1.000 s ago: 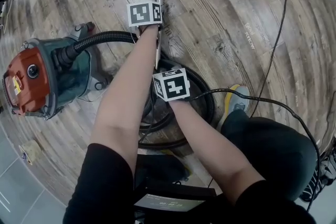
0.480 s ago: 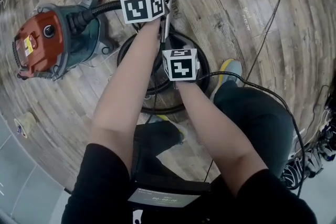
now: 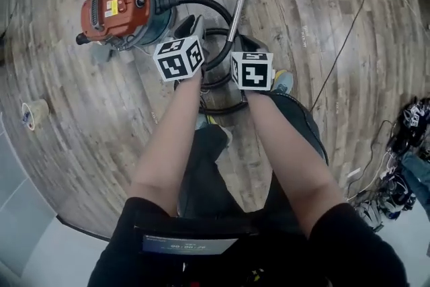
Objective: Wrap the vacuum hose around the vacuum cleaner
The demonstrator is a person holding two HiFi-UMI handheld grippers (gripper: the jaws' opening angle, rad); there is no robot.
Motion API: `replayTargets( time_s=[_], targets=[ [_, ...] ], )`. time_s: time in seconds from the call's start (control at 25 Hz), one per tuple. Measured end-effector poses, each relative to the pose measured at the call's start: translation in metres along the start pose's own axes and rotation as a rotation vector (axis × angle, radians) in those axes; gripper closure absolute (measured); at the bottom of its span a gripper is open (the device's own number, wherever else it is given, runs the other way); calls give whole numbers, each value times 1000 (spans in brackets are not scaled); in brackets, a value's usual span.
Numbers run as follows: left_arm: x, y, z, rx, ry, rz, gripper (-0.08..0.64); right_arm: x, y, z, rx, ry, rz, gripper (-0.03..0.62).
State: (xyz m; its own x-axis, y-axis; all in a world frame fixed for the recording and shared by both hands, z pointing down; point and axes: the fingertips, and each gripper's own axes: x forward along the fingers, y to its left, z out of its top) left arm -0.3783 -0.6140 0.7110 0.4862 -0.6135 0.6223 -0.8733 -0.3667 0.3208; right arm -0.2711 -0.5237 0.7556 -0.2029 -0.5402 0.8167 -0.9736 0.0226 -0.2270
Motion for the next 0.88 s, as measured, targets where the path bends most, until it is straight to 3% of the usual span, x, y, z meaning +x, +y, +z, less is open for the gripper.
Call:
replayTargets(
  time_s=[0.2, 0.4, 0.72, 0.88],
  targets=[
    [-116, -27, 57, -37, -33, 65, 456, -95, 44, 49, -67, -11, 39, 566],
    [-205, -66, 98, -9, -63, 47, 456, -173, 94, 81, -167, -23, 113, 569],
    [-336, -106, 114, -30, -41, 58, 495, -295, 148, 83, -363, 23, 254, 571],
    [-402, -111, 123, -7, -82, 86, 538, -351, 172, 94, -466, -9, 322, 571]
  ],
)
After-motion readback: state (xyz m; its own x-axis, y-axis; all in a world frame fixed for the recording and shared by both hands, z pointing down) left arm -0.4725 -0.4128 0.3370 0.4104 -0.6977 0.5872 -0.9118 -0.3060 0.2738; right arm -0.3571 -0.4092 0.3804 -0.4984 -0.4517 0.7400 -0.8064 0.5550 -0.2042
